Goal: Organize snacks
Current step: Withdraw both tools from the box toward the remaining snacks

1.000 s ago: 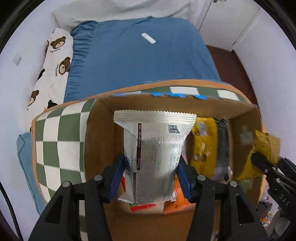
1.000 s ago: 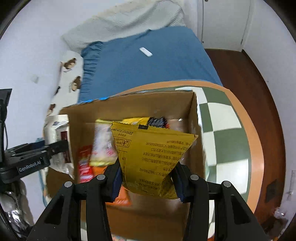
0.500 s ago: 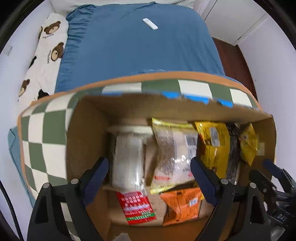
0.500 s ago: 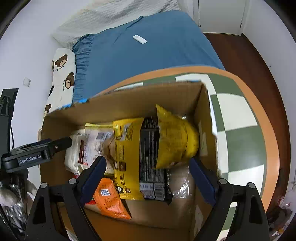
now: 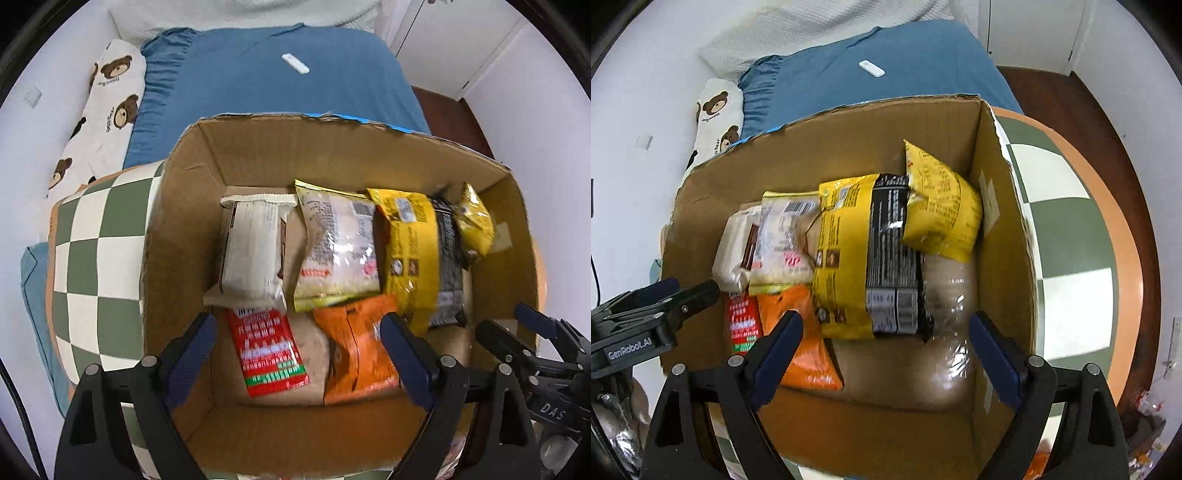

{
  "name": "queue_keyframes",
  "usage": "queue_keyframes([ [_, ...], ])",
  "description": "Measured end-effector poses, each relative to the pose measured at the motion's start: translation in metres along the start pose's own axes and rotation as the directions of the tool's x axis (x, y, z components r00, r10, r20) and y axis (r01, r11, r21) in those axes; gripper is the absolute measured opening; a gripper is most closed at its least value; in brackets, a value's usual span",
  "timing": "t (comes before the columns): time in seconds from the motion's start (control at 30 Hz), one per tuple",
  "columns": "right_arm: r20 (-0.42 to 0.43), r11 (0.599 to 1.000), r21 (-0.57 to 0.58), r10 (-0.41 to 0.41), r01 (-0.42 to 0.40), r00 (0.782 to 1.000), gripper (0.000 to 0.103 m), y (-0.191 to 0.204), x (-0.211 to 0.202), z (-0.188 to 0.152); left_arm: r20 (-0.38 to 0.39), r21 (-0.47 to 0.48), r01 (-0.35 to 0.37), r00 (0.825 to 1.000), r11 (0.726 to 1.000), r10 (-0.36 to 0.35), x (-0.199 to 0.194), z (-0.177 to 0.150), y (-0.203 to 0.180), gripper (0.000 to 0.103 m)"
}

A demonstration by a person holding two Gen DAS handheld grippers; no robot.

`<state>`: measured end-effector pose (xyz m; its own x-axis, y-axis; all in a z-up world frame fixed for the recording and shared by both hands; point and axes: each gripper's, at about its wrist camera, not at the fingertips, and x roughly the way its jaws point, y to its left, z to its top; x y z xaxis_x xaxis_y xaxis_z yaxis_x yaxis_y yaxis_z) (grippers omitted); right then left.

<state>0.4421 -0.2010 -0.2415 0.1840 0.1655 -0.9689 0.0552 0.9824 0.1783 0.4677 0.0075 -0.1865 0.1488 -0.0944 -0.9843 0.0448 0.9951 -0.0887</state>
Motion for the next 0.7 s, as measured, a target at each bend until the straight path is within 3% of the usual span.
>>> queue_keyframes([
  [0.33,0.142,0.999,-0.04,-0.015,0.021,0.99,0.093,0.011,-0.057,-0.048,0.147,0.014,0.0,0.989,1.0,-0.002,-0.057,-0.048,-0.01,0.091],
  [0.7,0.346,0.991,-0.099,-0.048,0.088,0.937,0.093,0.018,-0.135,-0.123,0.341,0.034,-0.035,0.94,0.999,0.021,-0.116,-0.129,-0.025,0.091],
])
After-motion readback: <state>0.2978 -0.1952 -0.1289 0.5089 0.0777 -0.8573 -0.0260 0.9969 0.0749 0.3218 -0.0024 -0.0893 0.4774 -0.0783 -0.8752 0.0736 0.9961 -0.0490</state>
